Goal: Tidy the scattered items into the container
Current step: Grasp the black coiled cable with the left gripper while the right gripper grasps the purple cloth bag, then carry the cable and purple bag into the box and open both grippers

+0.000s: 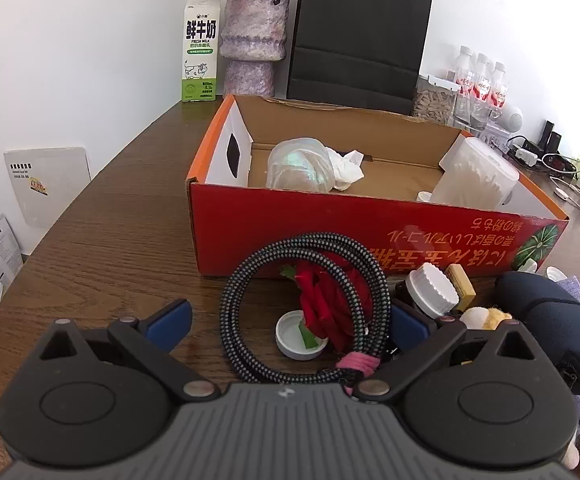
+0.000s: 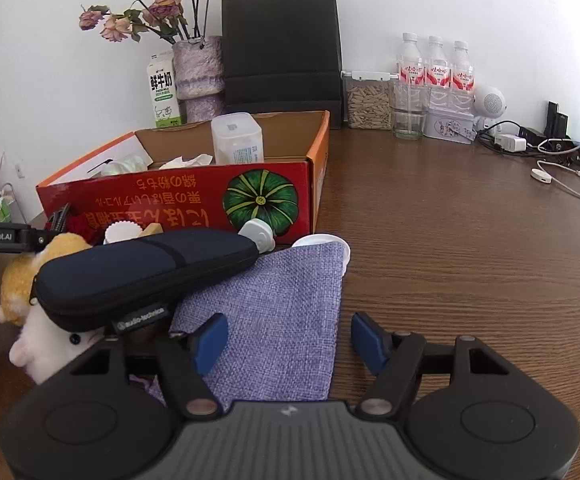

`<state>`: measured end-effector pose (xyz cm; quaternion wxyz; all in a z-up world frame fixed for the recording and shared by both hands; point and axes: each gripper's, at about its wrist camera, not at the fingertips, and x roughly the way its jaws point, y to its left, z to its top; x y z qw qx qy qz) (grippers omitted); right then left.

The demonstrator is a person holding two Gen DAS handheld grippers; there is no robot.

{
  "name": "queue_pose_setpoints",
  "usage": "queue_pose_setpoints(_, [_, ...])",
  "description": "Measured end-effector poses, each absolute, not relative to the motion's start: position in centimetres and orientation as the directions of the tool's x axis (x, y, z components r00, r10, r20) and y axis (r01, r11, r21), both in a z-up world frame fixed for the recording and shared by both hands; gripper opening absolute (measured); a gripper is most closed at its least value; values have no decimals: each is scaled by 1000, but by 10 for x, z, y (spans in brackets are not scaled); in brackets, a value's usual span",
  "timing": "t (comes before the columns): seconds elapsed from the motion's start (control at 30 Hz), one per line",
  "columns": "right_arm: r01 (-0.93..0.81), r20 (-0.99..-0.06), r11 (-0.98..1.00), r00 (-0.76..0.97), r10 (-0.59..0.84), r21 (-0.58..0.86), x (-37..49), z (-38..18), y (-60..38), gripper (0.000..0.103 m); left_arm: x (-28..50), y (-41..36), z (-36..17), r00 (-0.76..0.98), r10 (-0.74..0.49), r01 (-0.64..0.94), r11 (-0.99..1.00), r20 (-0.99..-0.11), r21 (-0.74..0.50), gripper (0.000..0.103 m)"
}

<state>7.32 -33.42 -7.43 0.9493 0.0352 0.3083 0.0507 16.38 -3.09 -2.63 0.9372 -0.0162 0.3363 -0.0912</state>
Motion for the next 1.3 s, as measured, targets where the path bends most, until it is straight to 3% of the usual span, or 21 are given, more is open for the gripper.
queue_pose_setpoints(0.03, [-76, -580, 992, 805, 122, 102, 73, -74, -334, 68, 165, -31, -27, 755, -178, 159, 983, -631, -88, 103])
queue_pose_setpoints(0.07, [-82, -575, 991, 808, 130, 109, 73, -74, -333, 55, 166, -31, -29, 752, -177, 159, 984, -634, -87, 103])
queue_pose_setpoints(0.1, [-85, -571, 990, 810, 134, 111, 72, -74, -334, 29, 167, -30, -30, 749, -181, 160, 983, -638, -91, 103])
queue_pose_setpoints(0.17, [-86, -566, 988, 812, 144, 128, 71, -73, -336, 4, 168, -27, -33, 742, -200, 161, 980, -640, -120, 103])
queue_pose_setpoints(0.27, [-93, -531, 988, 835, 143, 122, 66, -67, -338, 3, 164, -23, -32, 742, -228, 164, 974, -631, -160, 89])
queue_pose_setpoints(1.3, [-188, -209, 981, 958, 194, 50, 78, 39, -309, 2, 137, -24, 34, 865, -166, 135, 986, -473, -100, 89])
